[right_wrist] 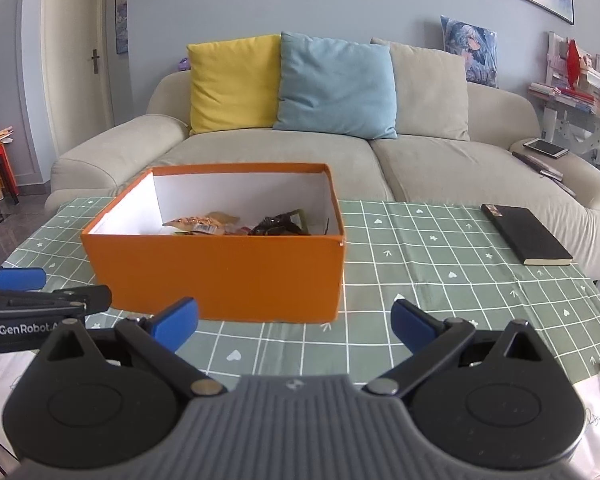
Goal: Organize snacks
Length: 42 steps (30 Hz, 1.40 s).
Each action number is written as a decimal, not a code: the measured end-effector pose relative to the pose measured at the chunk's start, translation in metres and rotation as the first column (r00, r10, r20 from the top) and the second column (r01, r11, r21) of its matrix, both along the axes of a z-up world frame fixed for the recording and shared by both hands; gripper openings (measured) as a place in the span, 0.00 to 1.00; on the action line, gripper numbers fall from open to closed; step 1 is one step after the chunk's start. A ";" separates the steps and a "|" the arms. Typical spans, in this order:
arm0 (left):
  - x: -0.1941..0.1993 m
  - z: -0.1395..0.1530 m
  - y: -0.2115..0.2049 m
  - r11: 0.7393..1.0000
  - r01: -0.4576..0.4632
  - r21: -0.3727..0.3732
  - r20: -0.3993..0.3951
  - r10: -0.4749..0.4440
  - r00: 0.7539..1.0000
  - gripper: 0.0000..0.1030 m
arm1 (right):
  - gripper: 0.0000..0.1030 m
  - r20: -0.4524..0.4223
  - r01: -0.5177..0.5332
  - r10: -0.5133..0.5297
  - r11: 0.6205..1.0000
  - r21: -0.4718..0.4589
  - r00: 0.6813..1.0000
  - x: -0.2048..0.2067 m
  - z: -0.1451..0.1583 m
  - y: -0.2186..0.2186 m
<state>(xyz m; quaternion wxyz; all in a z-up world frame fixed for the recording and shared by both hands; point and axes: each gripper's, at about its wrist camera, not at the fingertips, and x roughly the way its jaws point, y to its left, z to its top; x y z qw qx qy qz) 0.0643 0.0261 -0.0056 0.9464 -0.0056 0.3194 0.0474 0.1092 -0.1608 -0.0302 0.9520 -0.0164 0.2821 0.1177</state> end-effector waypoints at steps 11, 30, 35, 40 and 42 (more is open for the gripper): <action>-0.004 0.005 0.002 1.000 -0.004 0.009 -0.003 0.004 1.000 0.93 | 0.96 0.008 -0.025 0.026 1.000 -0.014 1.000 -0.003 0.002 0.004; -0.006 0.010 0.002 1.000 -0.008 0.019 0.005 0.008 1.000 0.93 | 0.96 0.038 -0.026 0.026 1.000 -0.006 0.999 -0.011 0.008 0.001; -0.006 0.011 0.002 1.000 -0.008 0.020 0.005 0.008 1.000 0.93 | 0.96 0.046 -0.023 0.024 1.000 -0.002 0.999 -0.013 0.010 0.000; -0.006 0.011 0.002 1.000 -0.010 0.020 0.005 0.009 1.000 0.93 | 0.96 0.047 -0.022 0.022 1.000 -0.002 0.999 -0.013 0.010 0.000; -0.006 0.010 0.003 1.000 -0.012 0.020 0.004 0.012 1.000 0.93 | 0.96 0.049 -0.023 0.023 1.000 -0.001 0.999 -0.013 0.010 -0.001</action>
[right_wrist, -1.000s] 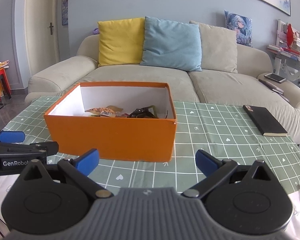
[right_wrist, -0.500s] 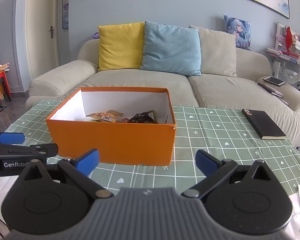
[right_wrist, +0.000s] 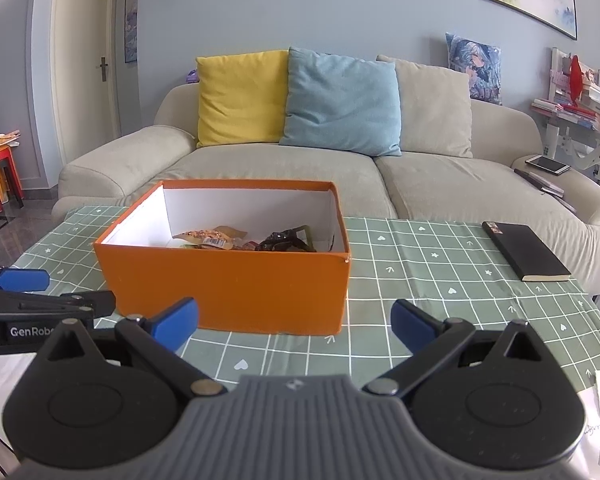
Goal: Organize snacks
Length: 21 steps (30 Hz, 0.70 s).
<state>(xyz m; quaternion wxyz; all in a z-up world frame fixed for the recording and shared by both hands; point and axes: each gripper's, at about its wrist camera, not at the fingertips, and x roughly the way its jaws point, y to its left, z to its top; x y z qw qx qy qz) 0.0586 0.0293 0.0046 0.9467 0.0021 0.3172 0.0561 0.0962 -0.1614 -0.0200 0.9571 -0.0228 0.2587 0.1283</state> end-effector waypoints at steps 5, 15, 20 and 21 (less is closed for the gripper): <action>-0.001 0.000 0.002 1.000 -0.005 -0.001 -0.002 0.005 1.000 0.93 | 0.96 0.008 -0.006 0.006 1.000 -0.003 1.000 -0.001 0.001 0.000; 0.000 0.000 0.004 1.000 -0.012 -0.001 -0.002 0.012 1.000 0.93 | 0.96 0.011 -0.005 0.005 1.000 -0.001 1.000 -0.001 0.002 0.001; 0.000 0.001 0.004 1.000 -0.011 0.000 -0.001 0.011 1.000 0.93 | 0.96 0.009 -0.006 0.006 1.000 -0.001 1.000 -0.001 0.003 0.001; 0.000 0.001 0.003 1.000 -0.011 0.000 0.000 0.011 1.000 0.93 | 0.96 0.009 -0.007 0.007 1.000 -0.001 1.000 -0.001 0.003 0.002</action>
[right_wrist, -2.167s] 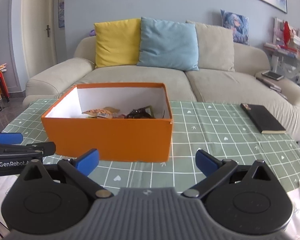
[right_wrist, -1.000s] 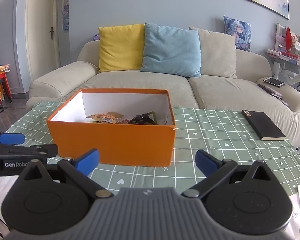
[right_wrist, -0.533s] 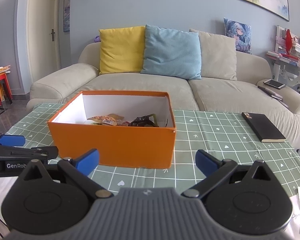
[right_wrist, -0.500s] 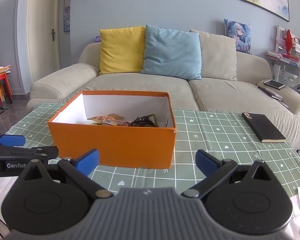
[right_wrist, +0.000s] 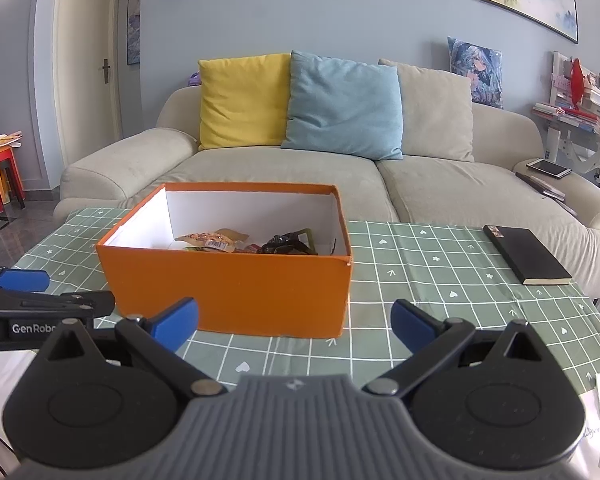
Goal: Organize snacks
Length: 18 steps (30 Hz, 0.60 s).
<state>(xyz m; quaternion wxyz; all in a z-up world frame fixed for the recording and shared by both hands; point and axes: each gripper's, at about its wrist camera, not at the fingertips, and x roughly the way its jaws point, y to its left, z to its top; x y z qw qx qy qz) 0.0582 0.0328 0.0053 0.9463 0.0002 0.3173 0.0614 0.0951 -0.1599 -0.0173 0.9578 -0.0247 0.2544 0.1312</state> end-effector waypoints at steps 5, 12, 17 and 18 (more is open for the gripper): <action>0.000 0.000 0.001 1.000 0.001 -0.005 -0.002 -0.001 1.000 0.93 | 0.96 -0.002 -0.004 0.004 1.000 -0.001 1.000 0.000 -0.001 0.001; 0.000 0.000 0.000 1.000 -0.002 0.003 -0.002 0.002 1.000 0.93 | 0.96 -0.002 -0.004 0.004 1.000 0.000 1.000 0.001 -0.001 0.001; 0.000 0.000 0.000 1.000 -0.003 0.006 0.000 0.003 1.000 0.93 | 0.96 -0.003 -0.005 0.005 1.000 -0.001 1.000 0.001 -0.001 0.001; 0.000 0.000 -0.001 1.000 -0.003 0.007 0.000 0.003 1.000 0.93 | 0.96 -0.003 -0.006 0.006 1.000 -0.002 1.000 0.001 -0.001 0.001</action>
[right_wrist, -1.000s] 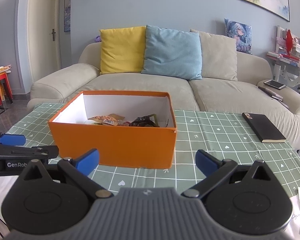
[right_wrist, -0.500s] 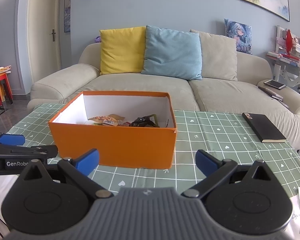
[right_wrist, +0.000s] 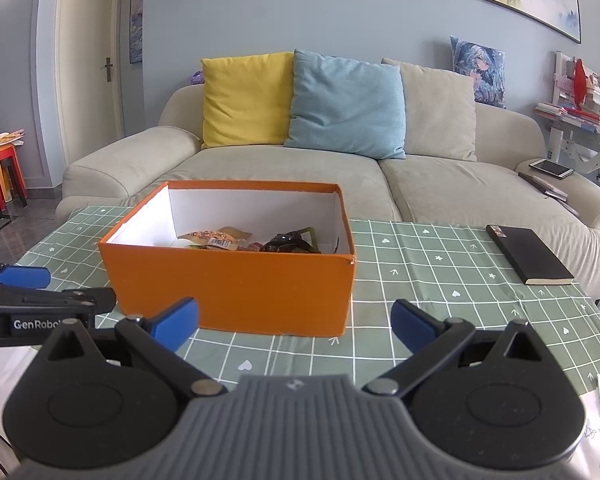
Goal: Organize snacks
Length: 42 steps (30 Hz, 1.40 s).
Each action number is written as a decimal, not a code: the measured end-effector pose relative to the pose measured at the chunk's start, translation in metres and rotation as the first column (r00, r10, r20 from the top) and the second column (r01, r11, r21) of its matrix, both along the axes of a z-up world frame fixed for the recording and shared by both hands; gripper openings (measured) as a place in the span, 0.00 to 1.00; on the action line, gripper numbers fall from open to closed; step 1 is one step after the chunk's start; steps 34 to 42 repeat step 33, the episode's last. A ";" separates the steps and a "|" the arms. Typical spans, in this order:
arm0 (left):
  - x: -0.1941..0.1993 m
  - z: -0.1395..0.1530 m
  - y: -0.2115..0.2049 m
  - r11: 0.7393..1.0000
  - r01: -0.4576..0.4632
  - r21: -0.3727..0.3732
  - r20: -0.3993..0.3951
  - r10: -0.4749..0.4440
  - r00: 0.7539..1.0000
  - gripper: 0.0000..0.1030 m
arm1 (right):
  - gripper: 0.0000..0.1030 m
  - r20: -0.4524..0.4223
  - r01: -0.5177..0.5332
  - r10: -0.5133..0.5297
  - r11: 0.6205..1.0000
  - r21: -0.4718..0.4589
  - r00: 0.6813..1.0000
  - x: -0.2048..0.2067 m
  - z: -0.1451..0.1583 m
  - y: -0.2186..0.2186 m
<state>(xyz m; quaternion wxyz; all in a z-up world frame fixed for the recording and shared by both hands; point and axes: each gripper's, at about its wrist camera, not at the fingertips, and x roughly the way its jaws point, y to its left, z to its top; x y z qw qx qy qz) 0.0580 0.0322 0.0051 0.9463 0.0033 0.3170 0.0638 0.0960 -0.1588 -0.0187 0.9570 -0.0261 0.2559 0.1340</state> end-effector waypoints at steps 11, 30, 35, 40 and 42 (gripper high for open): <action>0.001 0.000 0.000 1.000 0.002 -0.002 -0.006 -0.002 1.000 0.93 | 0.96 -0.005 -0.001 0.001 1.000 0.001 1.000 0.000 -0.001 0.001; 0.002 -0.003 -0.003 1.000 0.019 0.006 -0.005 -0.019 1.000 0.93 | 0.96 -0.039 0.003 -0.003 1.000 0.007 0.999 0.005 -0.005 0.000; 0.003 -0.004 -0.002 1.000 0.017 0.004 -0.007 -0.017 1.000 0.93 | 0.96 -0.045 0.004 -0.003 1.000 0.009 0.999 0.005 -0.006 0.000; 0.003 -0.004 -0.002 1.000 0.017 0.004 -0.007 -0.017 1.000 0.93 | 0.96 -0.045 0.004 -0.003 1.000 0.009 0.999 0.005 -0.006 0.000; 0.003 -0.004 -0.002 1.000 0.017 0.004 -0.007 -0.017 1.000 0.93 | 0.96 -0.045 0.004 -0.003 1.000 0.009 0.999 0.005 -0.006 0.000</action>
